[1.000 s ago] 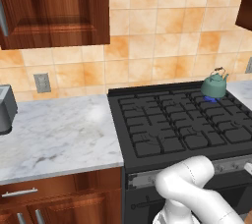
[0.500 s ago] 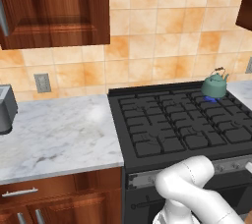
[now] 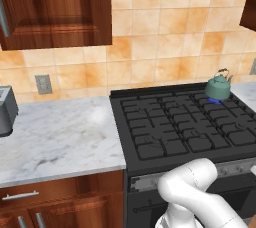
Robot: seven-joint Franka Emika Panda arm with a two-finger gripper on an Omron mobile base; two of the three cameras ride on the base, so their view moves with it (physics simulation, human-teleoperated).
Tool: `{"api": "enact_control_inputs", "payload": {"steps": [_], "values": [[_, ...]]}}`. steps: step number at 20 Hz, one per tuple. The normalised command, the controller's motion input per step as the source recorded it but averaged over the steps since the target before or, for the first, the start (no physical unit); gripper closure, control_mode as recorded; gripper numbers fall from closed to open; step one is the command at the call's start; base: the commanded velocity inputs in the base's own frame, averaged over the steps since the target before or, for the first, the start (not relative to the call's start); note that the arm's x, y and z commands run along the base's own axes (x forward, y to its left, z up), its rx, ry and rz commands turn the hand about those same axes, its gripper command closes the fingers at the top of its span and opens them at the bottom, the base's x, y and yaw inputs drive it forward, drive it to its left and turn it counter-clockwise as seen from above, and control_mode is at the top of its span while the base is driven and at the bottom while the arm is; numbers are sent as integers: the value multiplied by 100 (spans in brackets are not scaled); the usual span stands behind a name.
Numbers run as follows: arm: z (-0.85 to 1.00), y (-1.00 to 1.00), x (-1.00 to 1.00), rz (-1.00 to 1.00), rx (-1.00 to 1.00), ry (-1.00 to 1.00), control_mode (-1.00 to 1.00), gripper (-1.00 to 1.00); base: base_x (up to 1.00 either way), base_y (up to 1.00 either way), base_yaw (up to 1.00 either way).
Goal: The kettle is done boiling. Turn off the stove, then wait for 300 timesteps before moving the kettle to the dining table.
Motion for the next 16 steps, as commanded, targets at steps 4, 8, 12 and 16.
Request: {"api": "enact_control_inputs", "payload": {"steps": [4, 8, 12, 16], "values": [[0, -44, 0, -11, 15, 1, -100, 100, 0, 0, 0], [2, -46, 0, -11, 21, 5, -100, 100, 0, 0, 0], [0, -38, 0, -6, 24, 6, -100, 100, 0, 0, 0], [0, -37, 0, -5, 22, 2, -100, 100, 0, 0, 0]]}}
